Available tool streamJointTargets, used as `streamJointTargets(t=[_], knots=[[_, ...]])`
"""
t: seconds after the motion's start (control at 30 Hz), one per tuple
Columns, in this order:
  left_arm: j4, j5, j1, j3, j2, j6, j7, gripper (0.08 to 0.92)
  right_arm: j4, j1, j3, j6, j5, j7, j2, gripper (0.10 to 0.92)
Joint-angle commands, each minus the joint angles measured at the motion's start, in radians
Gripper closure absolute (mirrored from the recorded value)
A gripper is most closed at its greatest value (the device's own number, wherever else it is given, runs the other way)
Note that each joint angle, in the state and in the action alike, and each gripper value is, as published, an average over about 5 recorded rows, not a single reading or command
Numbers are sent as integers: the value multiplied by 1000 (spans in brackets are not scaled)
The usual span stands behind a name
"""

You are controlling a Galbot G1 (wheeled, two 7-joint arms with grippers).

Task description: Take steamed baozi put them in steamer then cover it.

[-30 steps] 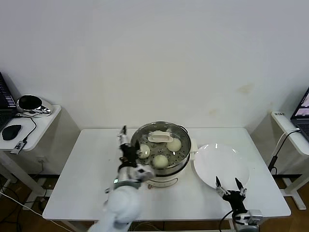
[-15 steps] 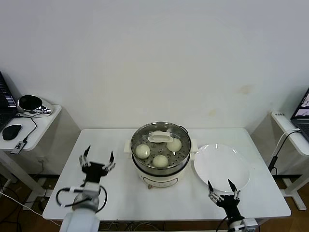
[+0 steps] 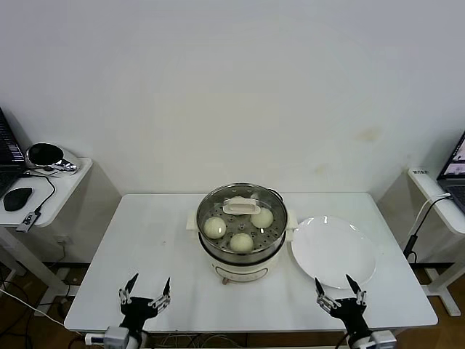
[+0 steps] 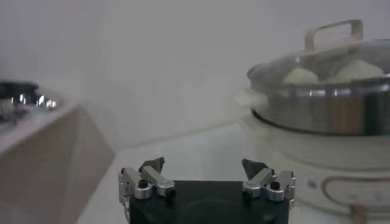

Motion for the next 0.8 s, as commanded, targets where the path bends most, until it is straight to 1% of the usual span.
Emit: streamJointTargets(t=[0.03,0.27,0.5,0.8], knots=[[-44,-10,117,-28,-29,-24,66,177,39,-21,-15,-58,4,-17,-26,203],[-41,-15,109,-39,-45,-25,60,177,23,-7,-2,-38,-34,-54,-19,203],[-52,-13,111,-40,-53,-28,51,177,22,1,11,-58,-29,-17,-6,203],[-75,-10,105,-48,-48,-30,45,177,36,-4,22,-62,-43,-12,-2,203]])
